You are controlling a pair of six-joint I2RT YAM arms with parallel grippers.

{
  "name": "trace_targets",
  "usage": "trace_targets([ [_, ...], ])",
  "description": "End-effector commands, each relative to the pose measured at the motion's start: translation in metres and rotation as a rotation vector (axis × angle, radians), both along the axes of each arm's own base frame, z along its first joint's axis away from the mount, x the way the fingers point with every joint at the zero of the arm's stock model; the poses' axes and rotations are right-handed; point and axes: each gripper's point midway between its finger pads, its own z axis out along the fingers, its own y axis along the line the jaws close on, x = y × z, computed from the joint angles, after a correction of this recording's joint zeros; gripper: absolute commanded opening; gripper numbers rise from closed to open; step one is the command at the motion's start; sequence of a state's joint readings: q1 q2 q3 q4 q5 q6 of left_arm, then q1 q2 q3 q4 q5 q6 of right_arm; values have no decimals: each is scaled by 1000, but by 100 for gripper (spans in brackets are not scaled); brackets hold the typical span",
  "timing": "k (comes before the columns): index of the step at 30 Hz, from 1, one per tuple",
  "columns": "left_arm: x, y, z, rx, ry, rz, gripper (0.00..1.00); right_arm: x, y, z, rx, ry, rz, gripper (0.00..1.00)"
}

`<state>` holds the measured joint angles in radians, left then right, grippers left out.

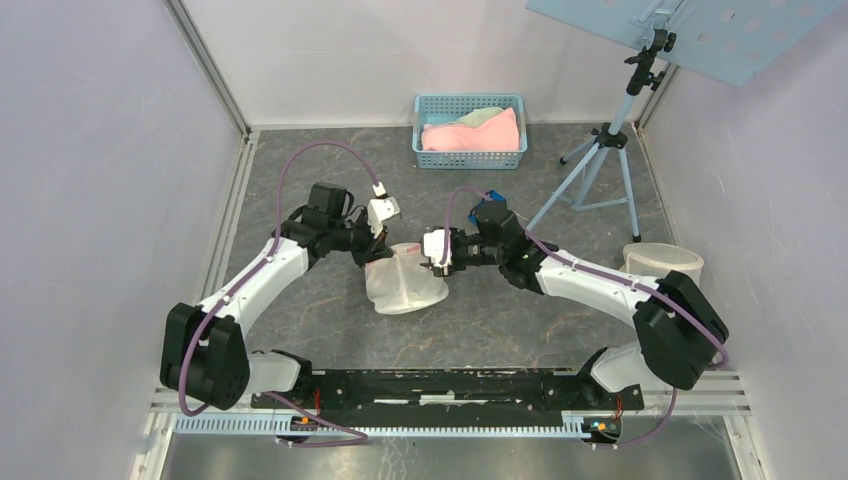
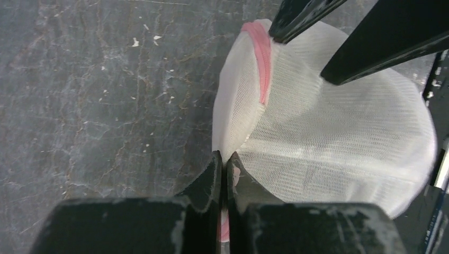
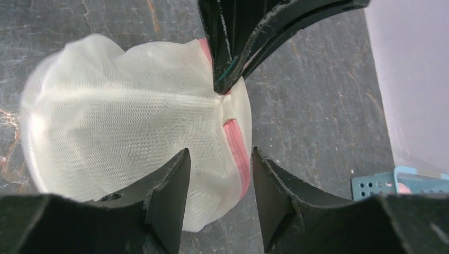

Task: Unzip the laundry bag and remove the bra
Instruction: Adjust the laundry bag at the center of the board.

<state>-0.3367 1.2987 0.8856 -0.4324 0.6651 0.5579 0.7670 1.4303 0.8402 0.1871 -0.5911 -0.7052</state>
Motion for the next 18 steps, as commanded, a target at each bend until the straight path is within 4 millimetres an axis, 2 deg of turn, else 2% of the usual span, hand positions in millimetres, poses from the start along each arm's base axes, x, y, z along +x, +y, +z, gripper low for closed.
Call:
trace_targets([
  [1, -12, -10, 17, -62, -19, -88, 8, 1, 15, 16, 33, -103, 40, 52],
  [9, -13, -15, 32, -91, -38, -117, 8, 8, 22, 10, 9, -114, 25, 52],
  [14, -10, -17, 41, -105, -53, -116, 7, 11, 23, -1, -30, -111, 25, 46],
  [15, -10, -17, 43, -107, -58, -117, 7, 12, 23, -3, -35, -111, 19, 45],
  [18, -11, -17, 50, -113, -61, -114, 8, 15, 21, -2, -44, -125, 10, 25],
])
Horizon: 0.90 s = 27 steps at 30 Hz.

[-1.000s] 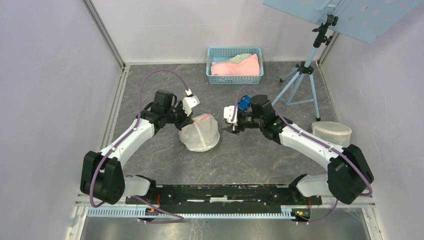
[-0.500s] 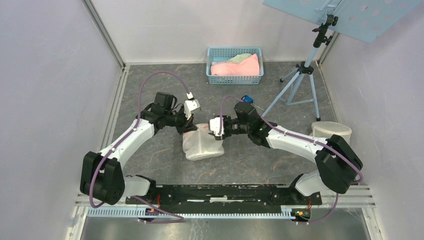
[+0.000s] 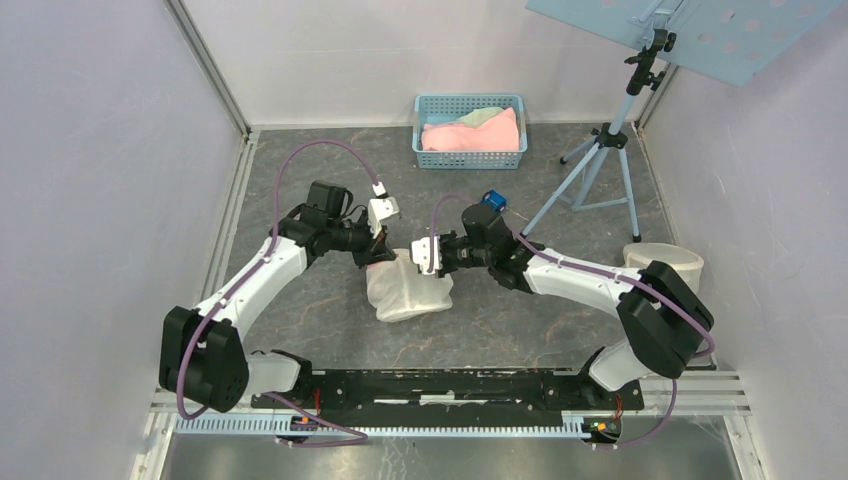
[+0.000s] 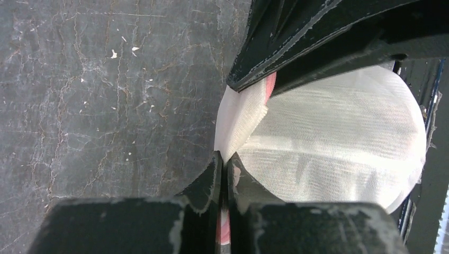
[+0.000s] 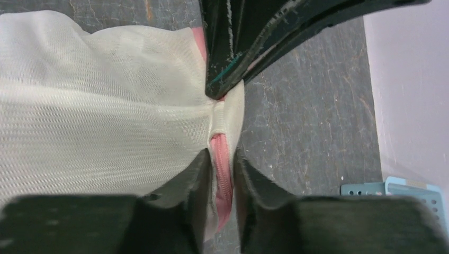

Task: Unzip the laundry bag and remove the bra
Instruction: Adjust the laundry bag at the center of the board.

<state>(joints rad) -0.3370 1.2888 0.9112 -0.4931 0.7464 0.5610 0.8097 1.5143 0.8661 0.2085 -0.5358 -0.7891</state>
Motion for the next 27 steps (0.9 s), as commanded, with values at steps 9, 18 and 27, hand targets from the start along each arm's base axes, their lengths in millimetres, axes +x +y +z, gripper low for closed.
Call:
trace_targets([
  [9, 8, 6, 72, -202, -6, 122, 57, 12, 12, 56, 46, 16, -36, 0],
  [18, -3, 14, 61, -287, -14, 215, 64, 1, 7, 41, 60, 207, -63, 0],
  [27, -16, 9, 41, -313, -17, 155, 68, -20, 3, 28, 89, 407, -59, 0],
])
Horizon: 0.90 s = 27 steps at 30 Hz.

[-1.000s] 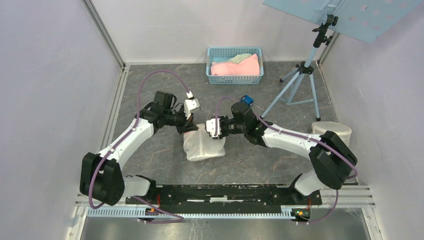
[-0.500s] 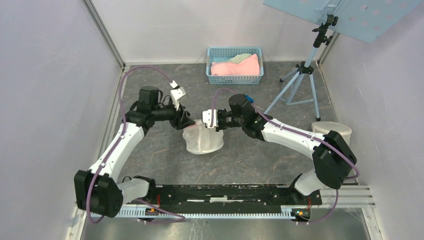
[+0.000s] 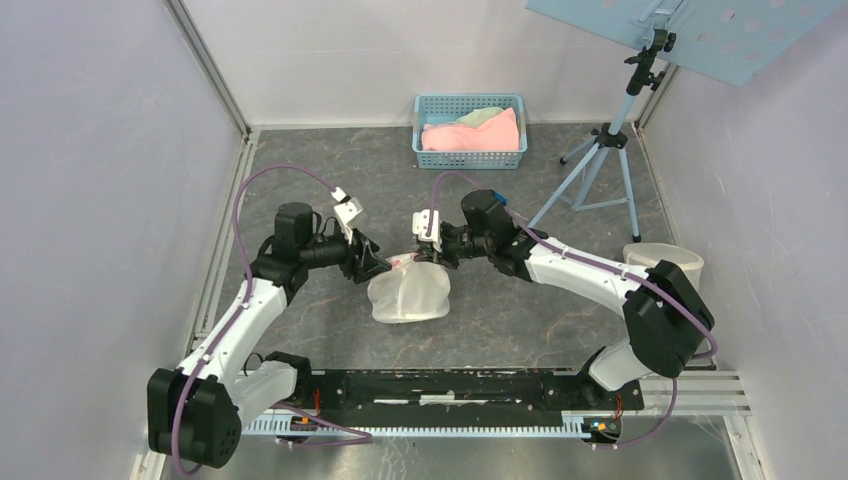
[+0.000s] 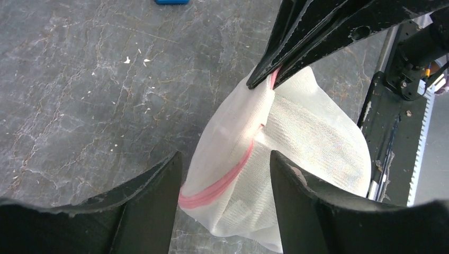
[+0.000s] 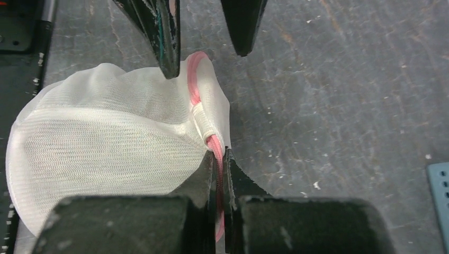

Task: Unzip the laundry bag and remove the bra
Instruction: Adjust the laundry bag at the center of the board.

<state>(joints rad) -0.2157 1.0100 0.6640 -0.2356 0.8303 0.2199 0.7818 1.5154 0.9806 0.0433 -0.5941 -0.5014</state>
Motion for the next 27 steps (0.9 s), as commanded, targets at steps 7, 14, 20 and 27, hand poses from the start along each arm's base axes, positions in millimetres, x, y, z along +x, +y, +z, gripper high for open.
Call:
trace_targets([
  [7, 1, -15, 8, -57, -36, -72, 65, -21, 10, 20, 96, 162, 59, 0],
  [14, -10, -19, 9, -65, -10, -139, 59, -21, 10, 23, 103, 194, 54, 0],
  [20, -19, -17, 0, -53, 20, -142, 61, -17, 8, 25, 108, 225, 33, 0],
  [27, -3, -14, -3, -51, 57, -50, 52, -22, 9, 30, 121, 256, 43, 0],
])
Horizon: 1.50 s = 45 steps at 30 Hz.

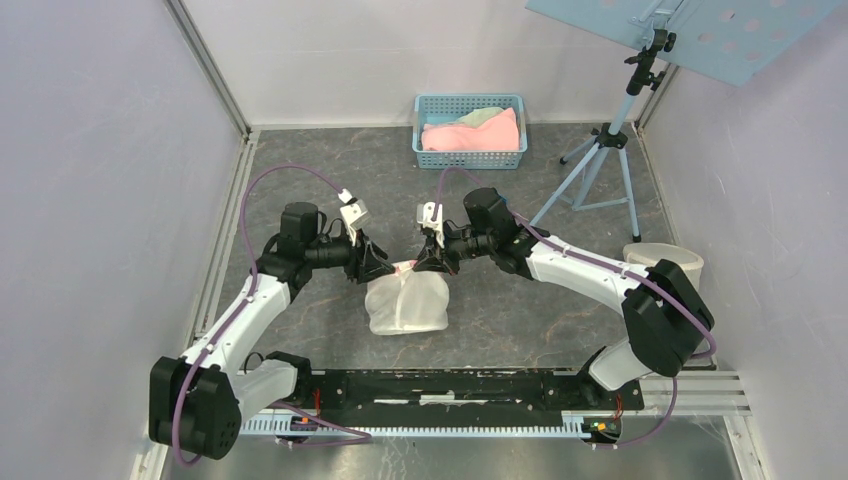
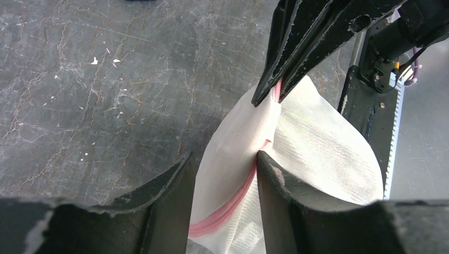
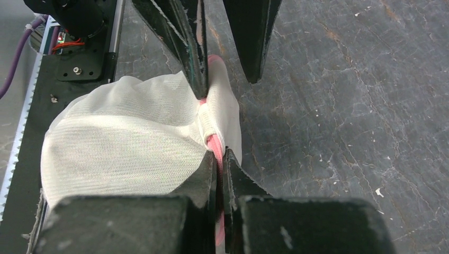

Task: Unzip the laundry bag and remove the bra
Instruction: Adjust the laundry bag at the center of the board.

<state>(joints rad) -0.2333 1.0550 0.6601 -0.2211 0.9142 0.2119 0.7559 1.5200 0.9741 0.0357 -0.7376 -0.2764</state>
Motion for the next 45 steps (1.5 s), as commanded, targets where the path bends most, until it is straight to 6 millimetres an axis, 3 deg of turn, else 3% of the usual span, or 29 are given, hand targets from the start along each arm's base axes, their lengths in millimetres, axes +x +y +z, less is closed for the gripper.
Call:
trace_targets([
  [1, 8, -2, 1, -13, 17, 36, 51, 2, 9, 31, 72, -9, 20, 0],
  [20, 21, -21, 14, -122, 73, 105, 45, -2, 13, 36, 94, 49, 30, 0],
  [27, 8, -34, 30, -219, 101, 18, 42, -2, 15, 31, 89, 62, 31, 0],
  [37, 6, -41, 41, -275, 120, 0, 45, -1, 21, 33, 101, 72, 32, 0],
  [45, -11, -48, 57, -354, 147, -81, 50, 4, 21, 26, 84, 82, 8, 0],
])
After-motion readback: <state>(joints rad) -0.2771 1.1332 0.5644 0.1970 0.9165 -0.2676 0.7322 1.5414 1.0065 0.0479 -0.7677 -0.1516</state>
